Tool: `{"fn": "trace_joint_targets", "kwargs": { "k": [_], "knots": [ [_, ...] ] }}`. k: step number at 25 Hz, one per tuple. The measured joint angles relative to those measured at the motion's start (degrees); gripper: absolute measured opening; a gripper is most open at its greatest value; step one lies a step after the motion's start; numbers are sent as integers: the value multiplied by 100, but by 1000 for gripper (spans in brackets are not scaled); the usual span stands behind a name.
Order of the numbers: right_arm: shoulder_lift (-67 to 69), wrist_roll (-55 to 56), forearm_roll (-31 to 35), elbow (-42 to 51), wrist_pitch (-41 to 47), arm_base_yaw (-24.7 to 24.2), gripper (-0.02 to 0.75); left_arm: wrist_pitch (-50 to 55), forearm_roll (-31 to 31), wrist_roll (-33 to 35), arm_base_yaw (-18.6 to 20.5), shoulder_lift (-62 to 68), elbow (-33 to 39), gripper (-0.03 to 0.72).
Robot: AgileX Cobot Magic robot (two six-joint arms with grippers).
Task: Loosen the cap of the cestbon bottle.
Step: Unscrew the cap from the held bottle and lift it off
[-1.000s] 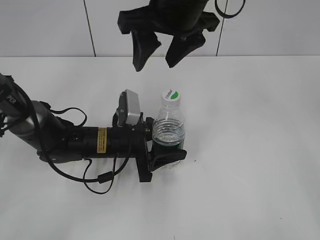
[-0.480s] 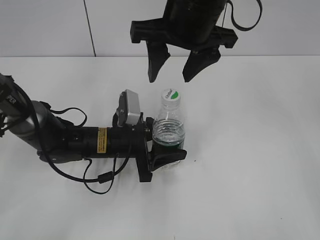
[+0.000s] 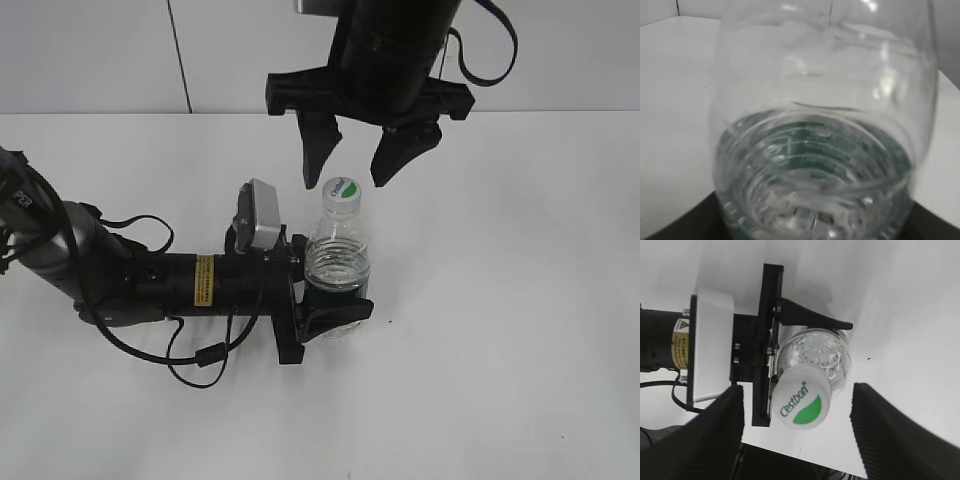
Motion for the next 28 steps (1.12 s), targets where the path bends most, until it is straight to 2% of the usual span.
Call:
{"fn": "trace_joint_targets", "kwargs": {
  "k": [10, 17, 19, 23, 28],
  "knots": [
    [102, 4, -45, 93, 6, 0, 454, 0, 0, -5, 0, 0, 0, 405],
    [210, 4, 24, 104, 6, 0, 447, 0, -6, -10, 0, 0, 0, 405],
    [210, 11, 30, 104, 6, 0, 419, 0, -6, -10, 0, 0, 0, 405],
    [210, 11, 22, 104, 6, 0, 298, 0, -9, -10, 0, 0, 0, 405],
    [210, -170, -19, 104, 6, 0, 298, 0, -19, -10, -2, 0, 0, 405]
  ]
}}
